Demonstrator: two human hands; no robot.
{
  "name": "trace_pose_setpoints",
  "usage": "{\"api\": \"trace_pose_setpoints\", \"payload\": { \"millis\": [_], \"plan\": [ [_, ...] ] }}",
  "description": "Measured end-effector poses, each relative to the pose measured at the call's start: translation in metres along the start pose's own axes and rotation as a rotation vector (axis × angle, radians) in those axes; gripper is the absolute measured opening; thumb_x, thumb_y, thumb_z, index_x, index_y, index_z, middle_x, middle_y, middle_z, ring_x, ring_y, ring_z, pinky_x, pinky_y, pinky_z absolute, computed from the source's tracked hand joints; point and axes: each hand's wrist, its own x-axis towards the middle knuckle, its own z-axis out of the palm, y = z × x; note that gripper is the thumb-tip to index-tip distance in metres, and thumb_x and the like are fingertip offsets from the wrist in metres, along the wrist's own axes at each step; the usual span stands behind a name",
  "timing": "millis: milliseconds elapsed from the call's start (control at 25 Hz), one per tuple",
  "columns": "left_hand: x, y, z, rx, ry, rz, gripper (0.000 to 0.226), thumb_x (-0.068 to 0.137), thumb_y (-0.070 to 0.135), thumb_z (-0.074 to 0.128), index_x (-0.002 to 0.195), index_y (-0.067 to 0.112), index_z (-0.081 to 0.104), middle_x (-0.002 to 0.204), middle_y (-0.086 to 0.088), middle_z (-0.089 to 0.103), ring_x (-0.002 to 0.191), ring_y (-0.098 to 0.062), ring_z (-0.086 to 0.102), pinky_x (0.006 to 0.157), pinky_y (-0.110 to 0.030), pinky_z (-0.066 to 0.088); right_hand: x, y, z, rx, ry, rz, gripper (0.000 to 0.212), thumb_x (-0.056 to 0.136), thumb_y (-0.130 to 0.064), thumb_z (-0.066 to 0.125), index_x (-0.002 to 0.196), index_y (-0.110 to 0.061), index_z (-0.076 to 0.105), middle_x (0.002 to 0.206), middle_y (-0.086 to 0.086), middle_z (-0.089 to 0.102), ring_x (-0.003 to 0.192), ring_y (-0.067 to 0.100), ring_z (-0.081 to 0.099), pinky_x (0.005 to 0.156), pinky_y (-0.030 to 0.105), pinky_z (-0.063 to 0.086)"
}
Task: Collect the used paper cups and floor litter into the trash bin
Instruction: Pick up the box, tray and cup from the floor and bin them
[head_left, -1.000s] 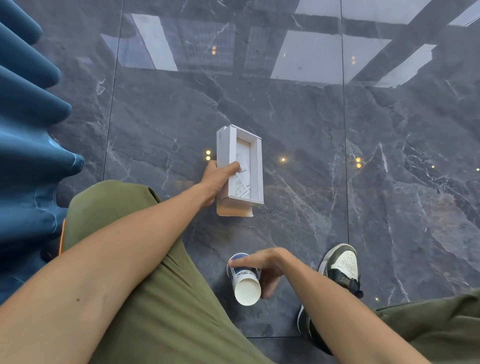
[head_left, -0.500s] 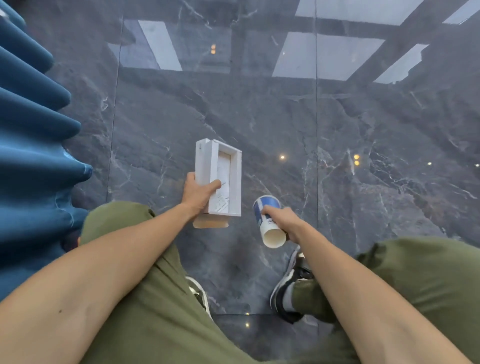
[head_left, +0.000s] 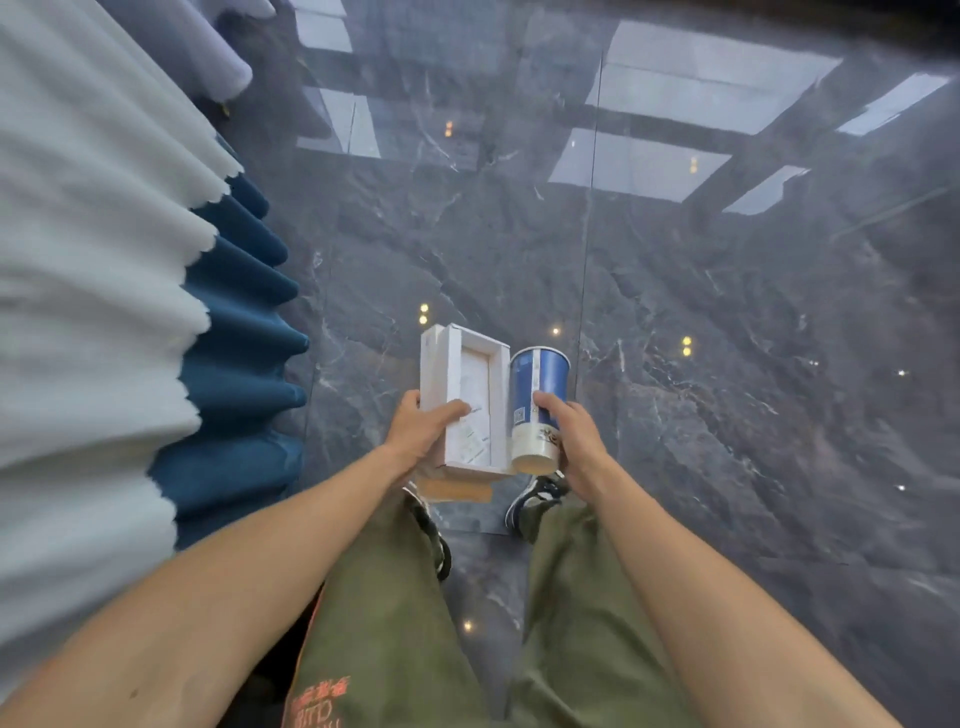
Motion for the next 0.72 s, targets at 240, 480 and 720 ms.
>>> {"api": "trace_pose_setpoints", "payload": {
  "millis": [240, 480, 720],
  "plan": [
    [-0.144, -0.008, -0.056, -0.059, -0.061, -0.053, 0.070, 0.075, 0.049, 0.085, 0.127, 0.016, 0.051, 0.118, -0.005, 0.068, 0.106, -0.023, 0.068, 0.081, -0.038, 0.056, -0.158, 0.004, 0.034, 0.024, -0.124, -0.033, 0.046, 0.089, -0.040, 0.073, 0.124, -0.016, 0.055, 0.118, 0.018, 0.072, 0.087, 0.029, 0.071, 0.079, 0.048, 0.059],
    [-0.211, -0.055, -0.087, -0.195, 0.003, 0.006, 0.075, 0.073, 0.053, 0.087, 0.128, 0.015, 0.052, 0.120, -0.007, 0.070, 0.110, -0.025, 0.069, 0.097, -0.047, 0.056, -0.222, 0.047, 0.060, -0.086, -0.181, -0.081, 0.043, 0.091, -0.042, 0.070, 0.125, -0.020, 0.056, 0.116, 0.014, 0.074, 0.082, 0.024, 0.075, 0.061, 0.036, 0.060],
    [-0.287, -0.132, -0.110, -0.297, 0.135, 0.026, 0.081, 0.069, 0.053, 0.088, 0.131, 0.014, 0.053, 0.119, -0.006, 0.070, 0.110, -0.025, 0.068, 0.093, -0.045, 0.057, -0.267, 0.102, 0.068, -0.265, -0.315, -0.119, 0.045, 0.090, -0.046, 0.070, 0.123, -0.019, 0.055, 0.118, 0.014, 0.072, 0.093, 0.030, 0.074, 0.077, 0.047, 0.063]
  ]
}}
